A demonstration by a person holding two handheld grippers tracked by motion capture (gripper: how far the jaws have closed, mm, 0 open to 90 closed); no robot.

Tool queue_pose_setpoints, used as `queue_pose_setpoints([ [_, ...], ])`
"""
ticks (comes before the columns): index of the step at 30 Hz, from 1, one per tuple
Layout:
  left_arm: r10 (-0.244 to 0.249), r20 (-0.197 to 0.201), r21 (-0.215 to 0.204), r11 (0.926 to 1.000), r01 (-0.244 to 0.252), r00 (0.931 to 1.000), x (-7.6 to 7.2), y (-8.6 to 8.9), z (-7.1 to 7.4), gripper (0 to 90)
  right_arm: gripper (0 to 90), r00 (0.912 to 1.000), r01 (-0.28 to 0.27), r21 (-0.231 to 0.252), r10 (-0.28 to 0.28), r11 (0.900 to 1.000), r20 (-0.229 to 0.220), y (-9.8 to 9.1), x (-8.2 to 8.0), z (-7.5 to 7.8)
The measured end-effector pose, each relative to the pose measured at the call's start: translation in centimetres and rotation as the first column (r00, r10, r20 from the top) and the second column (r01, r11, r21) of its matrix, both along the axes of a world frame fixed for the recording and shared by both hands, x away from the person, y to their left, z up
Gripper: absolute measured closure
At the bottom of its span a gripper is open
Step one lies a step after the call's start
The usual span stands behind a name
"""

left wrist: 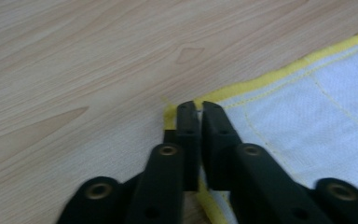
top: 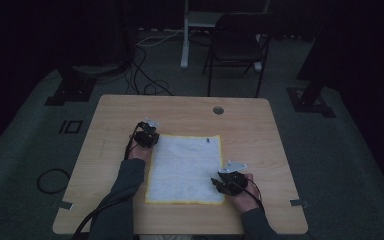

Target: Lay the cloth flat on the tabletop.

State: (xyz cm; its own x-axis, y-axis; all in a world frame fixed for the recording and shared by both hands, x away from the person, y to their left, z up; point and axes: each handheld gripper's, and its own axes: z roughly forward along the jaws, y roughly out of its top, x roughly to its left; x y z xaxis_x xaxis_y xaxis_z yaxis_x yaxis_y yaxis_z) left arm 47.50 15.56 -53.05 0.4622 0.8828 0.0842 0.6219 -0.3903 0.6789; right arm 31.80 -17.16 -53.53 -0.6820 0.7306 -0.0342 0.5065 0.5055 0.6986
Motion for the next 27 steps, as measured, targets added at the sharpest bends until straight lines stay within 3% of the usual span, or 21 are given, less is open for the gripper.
queue_pose_setpoints([
  [6,-0.070,0.032,-0.038,0.9967,0.071,0.9970,-2.2,-0.4,0.7,74.7,58.3,0.9994,0.015,0.027,-0.016,0.9995,0.031,-0.2,0.2,0.7],
  [10,-0.079,0.037,-0.085,0.9930,0.082,0.9962,-3.4,0.1,1.4,71.9,57.0,0.9987,0.027,0.047,-0.029,0.9985,0.043,-0.6,0.5,1.0],
  [17,-0.105,0.054,-0.129,0.9853,0.111,0.9930,-5.2,0.8,2.8,69.5,55.4,0.9982,0.027,0.053,-0.030,0.9982,0.052,-1.2,0.8,1.4],
  [27,-0.123,0.056,-0.152,0.9798,0.131,0.9908,-6.9,1.3,3.7,66.1,53.5,0.9975,0.039,0.064,-0.042,0.9972,0.056,-1.9,0.8,1.6],
])
